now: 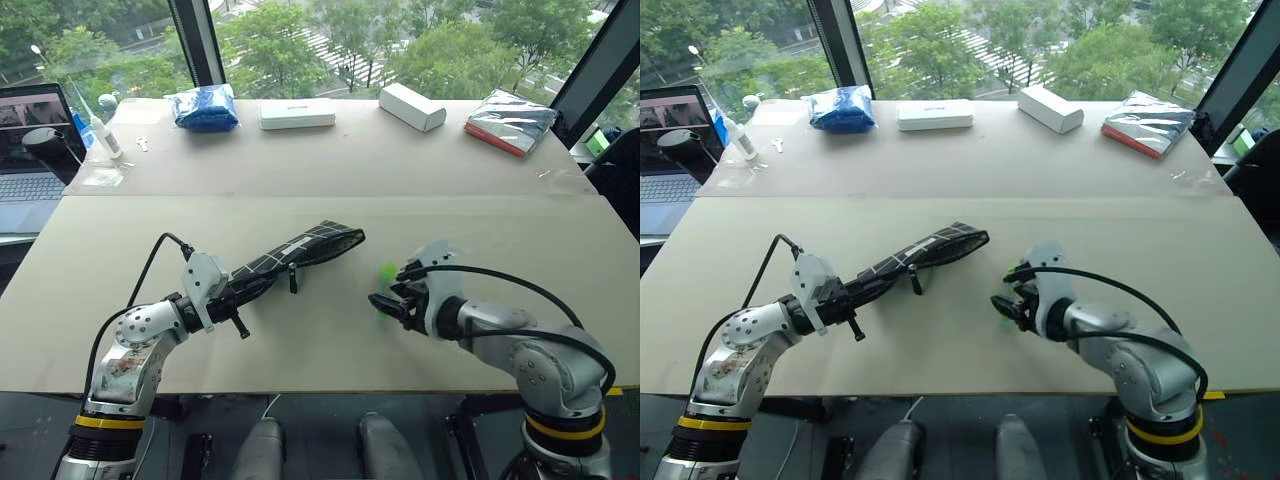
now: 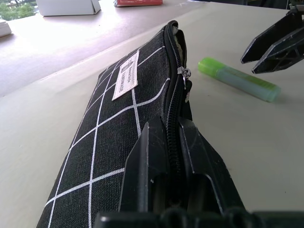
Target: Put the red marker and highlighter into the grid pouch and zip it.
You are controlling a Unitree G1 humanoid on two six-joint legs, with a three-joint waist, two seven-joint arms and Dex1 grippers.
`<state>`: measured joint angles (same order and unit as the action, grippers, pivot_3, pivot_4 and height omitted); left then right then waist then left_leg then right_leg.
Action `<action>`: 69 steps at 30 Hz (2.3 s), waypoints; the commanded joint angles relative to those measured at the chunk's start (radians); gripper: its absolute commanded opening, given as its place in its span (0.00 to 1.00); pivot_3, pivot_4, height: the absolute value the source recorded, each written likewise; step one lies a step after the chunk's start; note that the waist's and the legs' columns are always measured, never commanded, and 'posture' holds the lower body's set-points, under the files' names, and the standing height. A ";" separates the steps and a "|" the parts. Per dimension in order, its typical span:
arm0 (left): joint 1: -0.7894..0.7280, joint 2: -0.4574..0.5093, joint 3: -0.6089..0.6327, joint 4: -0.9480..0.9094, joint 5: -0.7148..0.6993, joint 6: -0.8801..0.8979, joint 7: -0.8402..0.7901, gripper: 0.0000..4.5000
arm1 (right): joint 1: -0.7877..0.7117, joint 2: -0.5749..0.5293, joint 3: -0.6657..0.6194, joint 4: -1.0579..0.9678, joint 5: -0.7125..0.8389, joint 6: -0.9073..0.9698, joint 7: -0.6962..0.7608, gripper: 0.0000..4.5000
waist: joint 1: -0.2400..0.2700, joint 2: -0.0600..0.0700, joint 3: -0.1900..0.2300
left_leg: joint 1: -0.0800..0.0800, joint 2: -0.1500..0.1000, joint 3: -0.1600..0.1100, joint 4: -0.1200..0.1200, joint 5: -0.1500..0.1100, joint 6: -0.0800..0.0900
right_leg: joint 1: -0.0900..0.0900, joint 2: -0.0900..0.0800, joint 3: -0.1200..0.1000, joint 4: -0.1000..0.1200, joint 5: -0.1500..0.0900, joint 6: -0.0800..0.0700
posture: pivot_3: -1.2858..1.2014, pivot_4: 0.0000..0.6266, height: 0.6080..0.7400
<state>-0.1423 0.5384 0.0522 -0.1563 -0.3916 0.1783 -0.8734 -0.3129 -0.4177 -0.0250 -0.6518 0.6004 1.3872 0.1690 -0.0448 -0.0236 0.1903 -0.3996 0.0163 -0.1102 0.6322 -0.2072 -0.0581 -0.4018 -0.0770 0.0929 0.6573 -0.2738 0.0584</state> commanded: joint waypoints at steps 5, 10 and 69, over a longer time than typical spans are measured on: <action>0.017 -0.012 0.010 -0.028 -0.005 -0.014 0.014 0.00 | -0.013 0.029 0.031 0.005 -0.082 -0.017 -0.057 0.61 | 0.000 0.000 0.000 | 0.001 0.000 0.000 0.000 0.000 0.000 | 0.000 0.000 0.000 0.000 0.000 0.000 | 0.52 0.24 1.00; 0.023 -0.015 0.012 -0.034 -0.005 -0.015 0.022 0.00 | -0.050 0.014 0.009 0.030 -0.106 -0.032 -0.036 0.61 | -0.001 0.000 0.000 | 0.000 0.000 0.000 0.000 0.000 0.000 | 0.000 0.000 0.000 0.000 0.000 0.000 | 0.52 0.24 1.00; 0.002 -0.016 0.013 -0.022 -0.010 -0.011 0.014 0.00 | -0.181 -0.416 0.288 0.456 -0.719 -1.521 0.632 0.23 | -0.003 -0.002 -0.001 | 0.000 0.000 0.001 0.001 0.000 0.000 | 0.000 0.000 0.000 0.000 0.000 0.000 | 0.52 0.24 1.00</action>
<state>-0.1356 0.5219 0.0573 -0.1584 -0.3922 0.1782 -0.8559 -0.4563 -0.8448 0.2717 -0.1874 -0.1044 -0.1047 0.8050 -0.0482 -0.0259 0.1889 -0.3993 0.0164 -0.1095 0.6332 -0.2069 -0.0586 -0.4020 -0.0772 0.0932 0.6577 -0.2735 0.0584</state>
